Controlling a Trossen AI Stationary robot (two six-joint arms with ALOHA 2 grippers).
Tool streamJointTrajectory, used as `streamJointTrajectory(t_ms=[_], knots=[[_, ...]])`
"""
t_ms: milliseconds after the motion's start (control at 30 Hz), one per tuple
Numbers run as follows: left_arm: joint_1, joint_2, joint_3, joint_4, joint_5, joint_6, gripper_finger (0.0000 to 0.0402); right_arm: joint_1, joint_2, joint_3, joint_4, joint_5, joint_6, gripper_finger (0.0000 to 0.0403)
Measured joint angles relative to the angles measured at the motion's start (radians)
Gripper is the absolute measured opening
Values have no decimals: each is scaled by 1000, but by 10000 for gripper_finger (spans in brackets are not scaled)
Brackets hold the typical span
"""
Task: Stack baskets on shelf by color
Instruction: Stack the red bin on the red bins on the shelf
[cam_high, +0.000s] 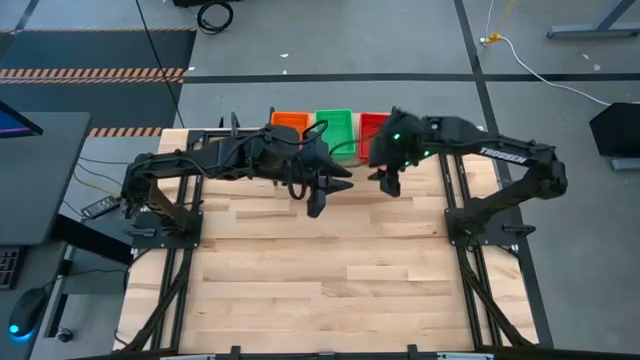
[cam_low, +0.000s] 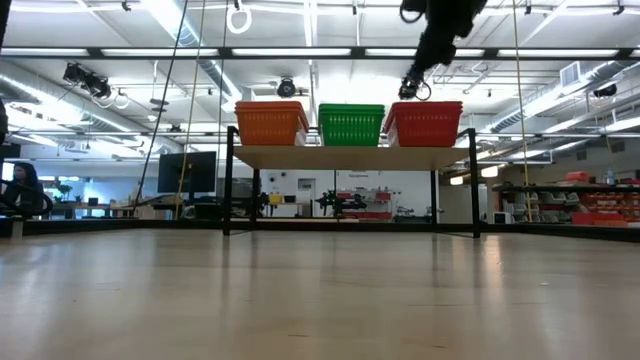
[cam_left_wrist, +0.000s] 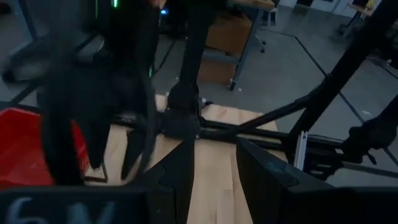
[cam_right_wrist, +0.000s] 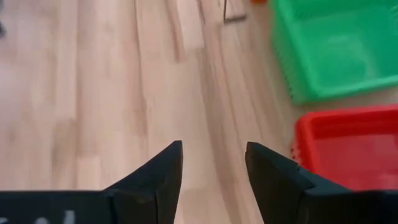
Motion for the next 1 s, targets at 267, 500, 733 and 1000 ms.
streamJointTrajectory(t_ms=[267,500,733,1000], knots=[[-2,-30,0,-48,-5,-5,126,-7,63,-75,-18,54,-15,177],[-2,-40,0,-51,-18,-12,125,-47,59,-86,-37,75,-25,177],[-2,-40,1,-60,-19,-4,125,-57,59,-85,-52,103,-39,177],[15,-110,1,-235,-34,103,125,-65,22,-85,-58,148,-40,177]])
